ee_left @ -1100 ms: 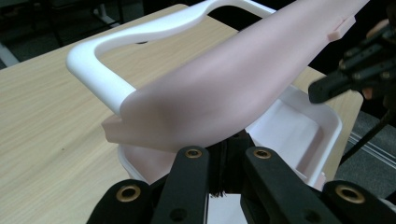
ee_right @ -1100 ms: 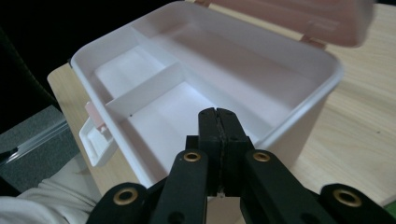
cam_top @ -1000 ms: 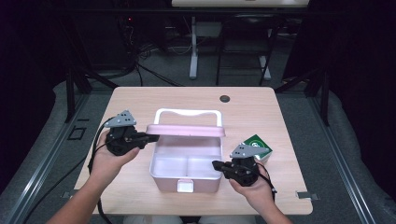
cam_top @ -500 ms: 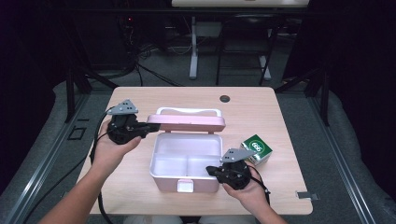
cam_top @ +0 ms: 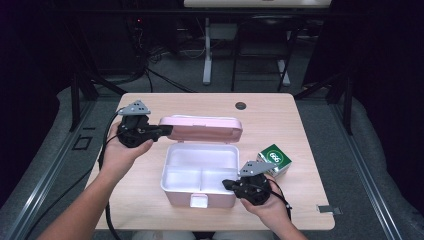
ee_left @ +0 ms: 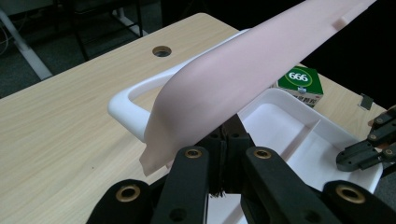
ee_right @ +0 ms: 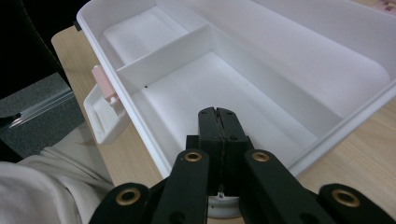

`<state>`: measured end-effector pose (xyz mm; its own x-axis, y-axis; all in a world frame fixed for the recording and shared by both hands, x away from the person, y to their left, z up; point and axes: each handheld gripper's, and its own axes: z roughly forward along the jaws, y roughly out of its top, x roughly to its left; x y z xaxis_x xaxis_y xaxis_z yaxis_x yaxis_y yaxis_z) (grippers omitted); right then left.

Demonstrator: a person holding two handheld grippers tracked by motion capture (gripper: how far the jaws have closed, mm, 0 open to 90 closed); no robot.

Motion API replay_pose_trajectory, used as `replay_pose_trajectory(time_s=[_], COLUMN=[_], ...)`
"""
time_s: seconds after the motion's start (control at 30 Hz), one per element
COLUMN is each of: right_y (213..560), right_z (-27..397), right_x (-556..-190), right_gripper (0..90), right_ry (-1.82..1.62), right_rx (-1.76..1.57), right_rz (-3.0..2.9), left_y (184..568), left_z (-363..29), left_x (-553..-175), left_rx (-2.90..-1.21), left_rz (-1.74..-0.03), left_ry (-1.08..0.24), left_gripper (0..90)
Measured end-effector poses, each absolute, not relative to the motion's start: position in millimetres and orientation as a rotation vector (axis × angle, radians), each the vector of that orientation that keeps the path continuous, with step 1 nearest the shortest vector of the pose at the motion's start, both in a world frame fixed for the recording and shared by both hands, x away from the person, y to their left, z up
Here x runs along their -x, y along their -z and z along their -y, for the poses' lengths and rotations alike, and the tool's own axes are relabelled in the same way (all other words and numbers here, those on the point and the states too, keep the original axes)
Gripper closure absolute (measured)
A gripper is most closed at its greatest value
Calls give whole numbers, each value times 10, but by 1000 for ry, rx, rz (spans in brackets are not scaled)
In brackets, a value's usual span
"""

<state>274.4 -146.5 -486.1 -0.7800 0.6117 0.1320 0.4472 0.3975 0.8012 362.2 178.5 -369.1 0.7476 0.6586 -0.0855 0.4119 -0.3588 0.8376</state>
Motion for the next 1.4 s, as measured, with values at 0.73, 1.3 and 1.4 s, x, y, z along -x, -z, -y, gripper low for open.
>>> replay_pose_trajectory(time_s=[0.73,1.3,1.4], right_y=[4865,4868,4868], right_z=[1506,1504,1503], right_x=[-2766,-2761,-2759], right_gripper=[900,900,900], right_ry=[-1357,-1355,-1354], right_rx=[-960,-953,-955], right_rz=[-2482,-2475,-2473], left_y=[3706,3833,3858], left_z=[-1747,-1748,-1763], left_x=[-3885,-4091,-4121], left_rx=[-2032,-2126,-2153], left_rz=[-872,-947,-960], left_ry=[-355,-381,-391], left_gripper=[891,865,859])
